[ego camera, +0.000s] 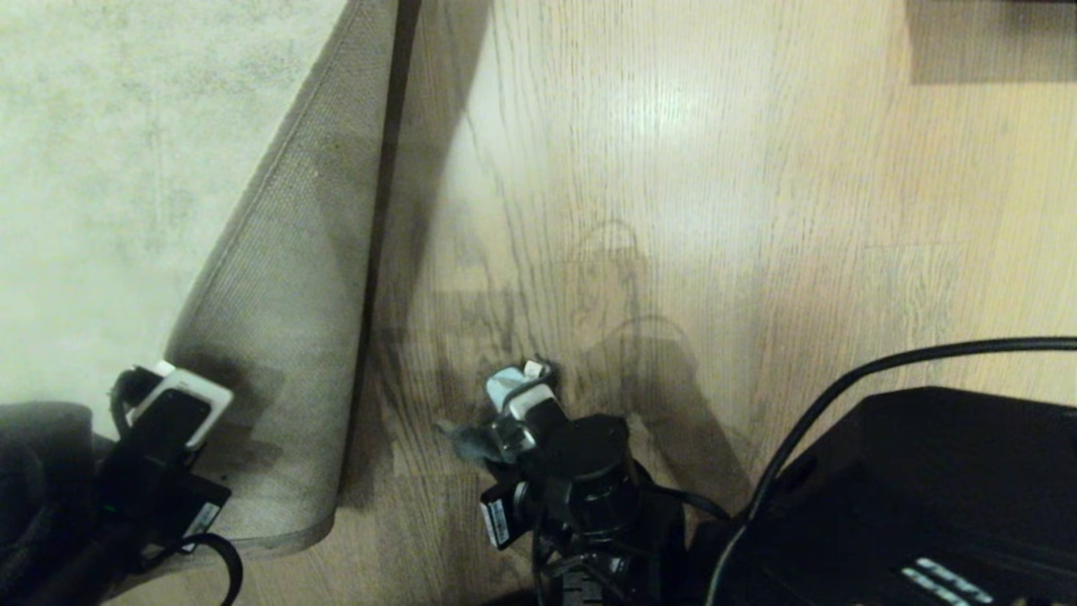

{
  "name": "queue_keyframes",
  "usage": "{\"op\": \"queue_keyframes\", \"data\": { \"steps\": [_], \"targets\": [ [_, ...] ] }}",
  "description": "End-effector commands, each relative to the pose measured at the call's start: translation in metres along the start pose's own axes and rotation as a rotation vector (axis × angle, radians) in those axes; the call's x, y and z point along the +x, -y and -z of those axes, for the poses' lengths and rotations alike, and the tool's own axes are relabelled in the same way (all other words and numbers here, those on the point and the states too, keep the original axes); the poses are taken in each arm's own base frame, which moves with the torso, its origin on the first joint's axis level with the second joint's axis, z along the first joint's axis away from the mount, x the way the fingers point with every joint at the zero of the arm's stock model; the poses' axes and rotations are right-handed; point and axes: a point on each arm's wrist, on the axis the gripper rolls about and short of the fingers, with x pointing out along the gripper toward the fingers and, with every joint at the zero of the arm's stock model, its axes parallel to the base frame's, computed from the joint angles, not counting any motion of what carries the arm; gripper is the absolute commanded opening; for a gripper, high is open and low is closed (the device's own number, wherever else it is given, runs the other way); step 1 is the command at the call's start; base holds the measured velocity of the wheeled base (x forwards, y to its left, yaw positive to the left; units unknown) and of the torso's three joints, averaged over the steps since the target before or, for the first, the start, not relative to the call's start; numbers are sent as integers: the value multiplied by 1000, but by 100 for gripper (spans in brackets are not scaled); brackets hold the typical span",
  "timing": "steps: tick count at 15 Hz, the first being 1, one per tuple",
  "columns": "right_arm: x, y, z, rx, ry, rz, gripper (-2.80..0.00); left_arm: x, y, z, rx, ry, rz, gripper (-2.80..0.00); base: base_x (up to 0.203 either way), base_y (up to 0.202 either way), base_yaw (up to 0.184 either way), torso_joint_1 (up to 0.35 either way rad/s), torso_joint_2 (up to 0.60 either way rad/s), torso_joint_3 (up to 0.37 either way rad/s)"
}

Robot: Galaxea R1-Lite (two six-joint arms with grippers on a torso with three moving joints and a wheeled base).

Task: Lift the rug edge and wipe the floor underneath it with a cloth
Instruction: Wipe the floor under the carpet with a rag

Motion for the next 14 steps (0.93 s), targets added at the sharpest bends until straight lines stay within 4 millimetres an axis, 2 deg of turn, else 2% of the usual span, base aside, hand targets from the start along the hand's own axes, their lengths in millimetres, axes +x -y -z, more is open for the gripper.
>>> {"op": "queue_keyframes", "data": {
  "steps": [1, 4, 6, 11, 14],
  "targets": [
    [33, -4, 18, 17, 24, 2, -280, 0, 0, 0, 5, -3, -2, -280, 0, 0, 0, 0, 0, 0],
    [53, 8, -12, 54, 161, 29, -280, 0, 1, 1, 5, -4, 0, -280, 0, 0, 0, 0, 0, 0],
    [51, 24, -39, 73, 233, 61, -280, 0, 1, 1, 7, -7, 3, -280, 0, 0, 0, 0, 0, 0],
    [19, 66, -104, 74, 380, 149, -280, 0, 3, 6, 16, -17, 8, -280, 0, 0, 0, 0, 0, 0],
    [-15, 81, -145, 56, 457, 189, -280, 0, 3, 5, 18, -16, 7, -280, 0, 0, 0, 0, 0, 0]
  ]
}}
